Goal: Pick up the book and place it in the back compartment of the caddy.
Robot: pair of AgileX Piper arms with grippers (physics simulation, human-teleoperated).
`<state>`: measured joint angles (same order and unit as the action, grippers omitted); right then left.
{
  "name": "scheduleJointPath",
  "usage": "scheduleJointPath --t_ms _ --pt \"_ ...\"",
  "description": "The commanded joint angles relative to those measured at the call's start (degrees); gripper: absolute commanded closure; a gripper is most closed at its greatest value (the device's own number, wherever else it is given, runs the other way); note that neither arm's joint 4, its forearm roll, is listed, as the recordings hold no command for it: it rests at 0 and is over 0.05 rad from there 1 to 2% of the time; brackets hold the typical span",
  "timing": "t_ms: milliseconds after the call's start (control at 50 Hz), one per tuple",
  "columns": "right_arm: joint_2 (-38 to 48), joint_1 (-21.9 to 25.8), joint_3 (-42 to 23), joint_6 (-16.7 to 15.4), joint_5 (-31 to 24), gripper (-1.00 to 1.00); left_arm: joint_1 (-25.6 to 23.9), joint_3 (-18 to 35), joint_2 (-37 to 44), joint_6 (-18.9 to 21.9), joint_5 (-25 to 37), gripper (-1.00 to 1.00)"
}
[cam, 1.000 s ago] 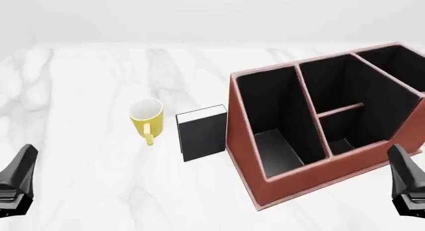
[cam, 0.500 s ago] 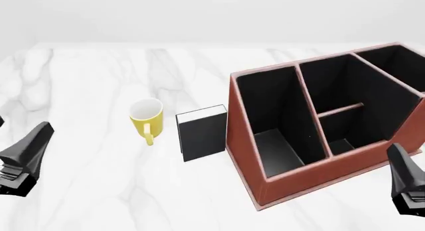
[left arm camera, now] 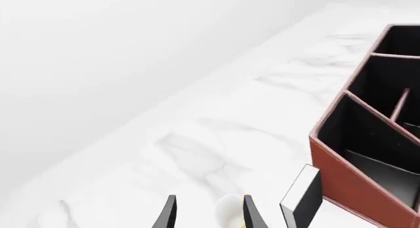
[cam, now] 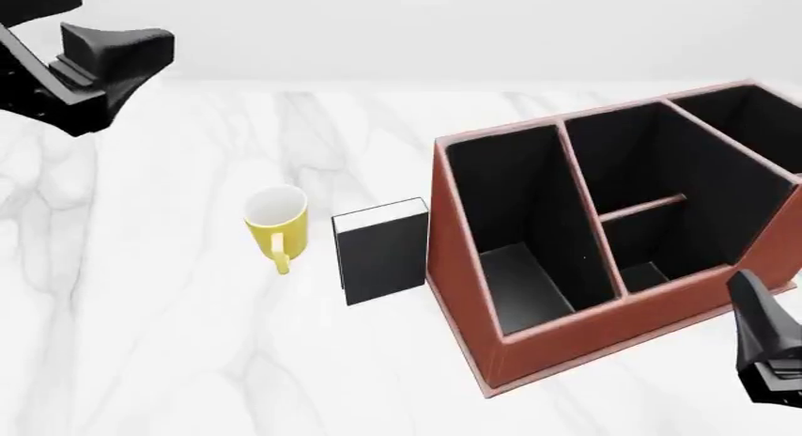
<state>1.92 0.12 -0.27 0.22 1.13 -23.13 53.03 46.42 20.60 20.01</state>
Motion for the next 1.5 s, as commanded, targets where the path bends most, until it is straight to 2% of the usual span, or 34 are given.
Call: scheduleJointPath --t_ms 20,100,140,300,400,440,480,500,580,660,780,940,1020,1140,1360,1400,1500 --pt "0.78 0.02 -0.53 0.04 0.17 -1.0 -5.09 17.77 12.64 6.39 10.76 -1.0" --pt "1.0 -0.14 0.2 -0.02 0.87 -1.0 -7.05 21.75 17.8 6.04 13.15 -1.0" --pt "0.99 -0.11 0.21 -0.23 0.85 -1.0 -7.97 21.92 19.22 7.02 13.3 -1.0" --pt "0.96 -0.15 0.15 -0.03 0.78 -1.0 -11.73 24.01 24.69 6.31 15.68 -1.0" --pt "1.77 -0.04 0.03 -0.09 1.42 -1.0 -12.13 23.72 27.0 5.83 14.85 -1.0" --pt "2.35 -0.11 -0.16 -0.09 1.76 -1.0 -13.51 23.12 28.55 4.54 14.61 -1.0" --pt "1.85 -0.05 0.1 -0.1 1.53 -1.0 -14.81 21.52 29.37 5.83 14.14 -1.0" --pt "1.75 -0.05 0.1 -0.14 1.46 -1.0 -15.31 22.31 29.73 4.83 13.96 -1.0" --pt "2.8 -0.26 -0.02 -0.1 2.3 -1.0 -17.59 22.41 29.52 5.38 13.36 -1.0" --pt "1.85 -0.35 0.2 -0.04 1.55 -1.0 -19.93 21.67 30.89 4.05 15.54 -1.0" --pt "1.17 -0.14 0.11 0.03 0.95 -1.0 -19.97 21.6 32.02 3.04 16.13 -1.0" --pt "2.49 -0.16 -0.11 0.12 1.9 -1.0 -18.6 18.25 32.84 4.0 12.45 -1.0" --pt "1.9 -0.12 -0.03 0.05 1.43 -1.0 -18.49 18.64 33.29 4.25 11.9 -1.0" --pt "0.22 0.07 0.13 -0.03 0.13 -1.0 -18.69 18.14 34.49 3.74 9.91 -1.0" --pt "1.49 0.25 -0.06 0.04 1.09 -1.0 -19.35 15.72 36.75 3.86 6.13 -1.0" --pt "1.03 0.19 0.15 0.13 0.79 -1.0 -19.55 15.81 36.45 2.8 5.67 -1.0" --pt "1.33 0.25 0.17 0.17 1.01 -1.0 -18.73 13.12 37.42 2.9 3.66 -1.0"
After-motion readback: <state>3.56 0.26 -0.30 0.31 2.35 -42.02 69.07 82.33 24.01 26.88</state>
